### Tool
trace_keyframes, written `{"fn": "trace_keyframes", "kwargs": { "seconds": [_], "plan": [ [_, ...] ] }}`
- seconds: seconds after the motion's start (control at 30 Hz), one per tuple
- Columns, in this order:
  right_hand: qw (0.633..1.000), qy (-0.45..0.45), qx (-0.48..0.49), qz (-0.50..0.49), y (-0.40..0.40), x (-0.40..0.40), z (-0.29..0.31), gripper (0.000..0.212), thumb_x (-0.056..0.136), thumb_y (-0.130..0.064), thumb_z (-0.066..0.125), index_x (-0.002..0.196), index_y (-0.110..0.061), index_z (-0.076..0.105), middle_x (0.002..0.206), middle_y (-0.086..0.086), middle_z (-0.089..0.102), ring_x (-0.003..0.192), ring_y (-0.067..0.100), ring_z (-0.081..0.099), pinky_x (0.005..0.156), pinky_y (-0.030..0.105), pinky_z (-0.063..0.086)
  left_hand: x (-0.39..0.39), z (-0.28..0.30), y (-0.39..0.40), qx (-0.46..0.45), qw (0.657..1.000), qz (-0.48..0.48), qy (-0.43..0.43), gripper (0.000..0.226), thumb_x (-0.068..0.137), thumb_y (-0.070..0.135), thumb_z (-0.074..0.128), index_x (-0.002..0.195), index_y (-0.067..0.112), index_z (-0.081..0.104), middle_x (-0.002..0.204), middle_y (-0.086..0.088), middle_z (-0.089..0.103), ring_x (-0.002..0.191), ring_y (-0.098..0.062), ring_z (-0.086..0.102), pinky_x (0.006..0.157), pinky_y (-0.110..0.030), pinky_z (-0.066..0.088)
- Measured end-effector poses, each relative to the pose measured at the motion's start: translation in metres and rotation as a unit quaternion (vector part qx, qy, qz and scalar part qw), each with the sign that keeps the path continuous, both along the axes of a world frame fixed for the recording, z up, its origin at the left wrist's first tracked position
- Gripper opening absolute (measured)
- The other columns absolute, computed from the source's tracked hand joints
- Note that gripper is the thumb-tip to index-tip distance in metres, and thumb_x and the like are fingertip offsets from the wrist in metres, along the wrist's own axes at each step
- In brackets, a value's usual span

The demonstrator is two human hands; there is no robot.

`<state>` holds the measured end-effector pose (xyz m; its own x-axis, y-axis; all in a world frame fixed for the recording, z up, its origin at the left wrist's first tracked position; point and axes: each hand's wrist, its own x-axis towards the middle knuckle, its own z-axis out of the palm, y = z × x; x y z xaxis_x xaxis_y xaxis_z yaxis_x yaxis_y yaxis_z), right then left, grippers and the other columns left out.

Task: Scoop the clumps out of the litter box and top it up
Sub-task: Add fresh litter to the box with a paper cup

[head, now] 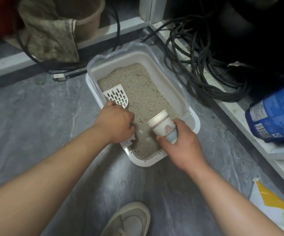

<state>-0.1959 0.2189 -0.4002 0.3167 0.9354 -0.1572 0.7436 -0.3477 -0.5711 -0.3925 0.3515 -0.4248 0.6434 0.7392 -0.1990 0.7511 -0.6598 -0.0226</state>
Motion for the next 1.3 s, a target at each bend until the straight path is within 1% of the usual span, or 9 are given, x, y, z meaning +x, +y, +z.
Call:
{"fn": "trace_keyframes", "kwargs": {
  "seconds": [0.23,0.4,0.63,0.7,0.87,0.97,1.13,1.23,1.3],
  "plan": [
    [1.0,-0.018,0.004,0.003,-0.001,-0.004,0.001,0.053,0.073,-0.051,0.069,0.12,-0.03,0.054,0.104,-0.005,0.067,0.094,0.022,0.063,0.076,0.035,0.051,0.004,0.002,-0.001,0.006,1.0,0.004,-0.003,0.036,0.081,0.051,0.039,0.088,0.031,0.068,0.076,0.008,0.067,0.081,-0.014,0.063,0.094,-0.038,0.036],
    [1.0,-0.005,-0.006,-0.016,0.0,-0.002,0.002,0.048,0.072,-0.053,0.069,0.11,-0.03,0.055,0.096,-0.006,0.067,0.088,0.023,0.063,0.073,0.038,0.053,0.004,0.002,-0.001,0.007,1.0,0.007,-0.005,0.04,0.079,0.052,0.036,0.086,0.031,0.069,0.073,0.007,0.066,0.08,-0.014,0.063,0.096,-0.039,0.037],
    [0.999,-0.002,-0.022,-0.027,0.002,-0.002,0.007,0.046,0.069,-0.055,0.065,0.106,-0.031,0.055,0.094,-0.007,0.066,0.089,0.023,0.063,0.073,0.039,0.053,0.003,0.004,-0.003,0.003,1.0,0.004,-0.007,0.033,0.077,0.049,0.044,0.089,0.03,0.068,0.07,0.008,0.062,0.08,-0.014,0.062,0.099,-0.04,0.036],
    [0.999,-0.004,-0.026,-0.027,0.0,-0.002,0.008,0.049,0.067,-0.059,0.061,0.107,-0.031,0.055,0.095,-0.007,0.067,0.089,0.024,0.064,0.074,0.04,0.054,0.002,0.004,-0.003,0.004,1.0,0.004,-0.01,0.035,0.077,0.05,0.043,0.09,0.03,0.068,0.07,0.008,0.062,0.079,-0.014,0.062,0.098,-0.039,0.036],
    [0.999,-0.011,-0.048,-0.014,-0.009,-0.001,0.012,0.05,0.067,-0.058,0.063,0.109,-0.032,0.054,0.098,-0.005,0.068,0.091,0.026,0.064,0.075,0.039,0.053,0.001,0.003,-0.002,0.008,1.0,0.006,-0.018,0.04,0.074,0.051,0.038,0.09,0.03,0.07,0.072,0.009,0.065,0.08,-0.014,0.063,0.096,-0.038,0.035],
    [0.998,-0.001,-0.049,-0.042,-0.014,0.002,0.014,0.048,0.069,-0.053,0.066,0.111,-0.032,0.056,0.1,-0.003,0.069,0.094,0.027,0.064,0.076,0.038,0.053,0.001,0.003,-0.002,0.005,1.0,0.007,-0.019,0.036,0.075,0.05,0.042,0.088,0.031,0.07,0.072,0.009,0.066,0.08,-0.013,0.062,0.094,-0.037,0.033],
    [0.997,-0.006,-0.057,-0.049,-0.023,0.006,0.016,0.052,0.068,-0.052,0.066,0.116,-0.033,0.057,0.103,-0.001,0.068,0.096,0.027,0.064,0.079,0.038,0.053,0.003,0.005,-0.003,0.0,1.0,0.014,-0.015,0.031,0.077,0.05,0.048,0.091,0.033,0.07,0.074,0.009,0.066,0.082,-0.014,0.063,0.096,-0.037,0.035],
    [0.997,-0.009,-0.072,-0.02,-0.032,0.003,0.015,0.063,0.065,-0.062,0.061,0.121,-0.034,0.054,0.108,-0.002,0.068,0.099,0.026,0.064,0.08,0.038,0.054,0.004,0.006,-0.004,0.001,1.0,0.016,-0.008,0.031,0.077,0.05,0.048,0.092,0.033,0.07,0.075,0.009,0.066,0.083,-0.014,0.063,0.097,-0.038,0.035],
    [0.998,-0.011,-0.063,-0.029,-0.036,0.003,0.014,0.059,0.067,-0.06,0.063,0.119,-0.033,0.055,0.107,-0.002,0.068,0.098,0.027,0.064,0.078,0.037,0.053,0.004,0.006,-0.004,0.002,1.0,0.019,-0.006,0.032,0.078,0.051,0.049,0.093,0.033,0.07,0.075,0.009,0.066,0.084,-0.015,0.063,0.097,-0.039,0.035]
  ]
}}
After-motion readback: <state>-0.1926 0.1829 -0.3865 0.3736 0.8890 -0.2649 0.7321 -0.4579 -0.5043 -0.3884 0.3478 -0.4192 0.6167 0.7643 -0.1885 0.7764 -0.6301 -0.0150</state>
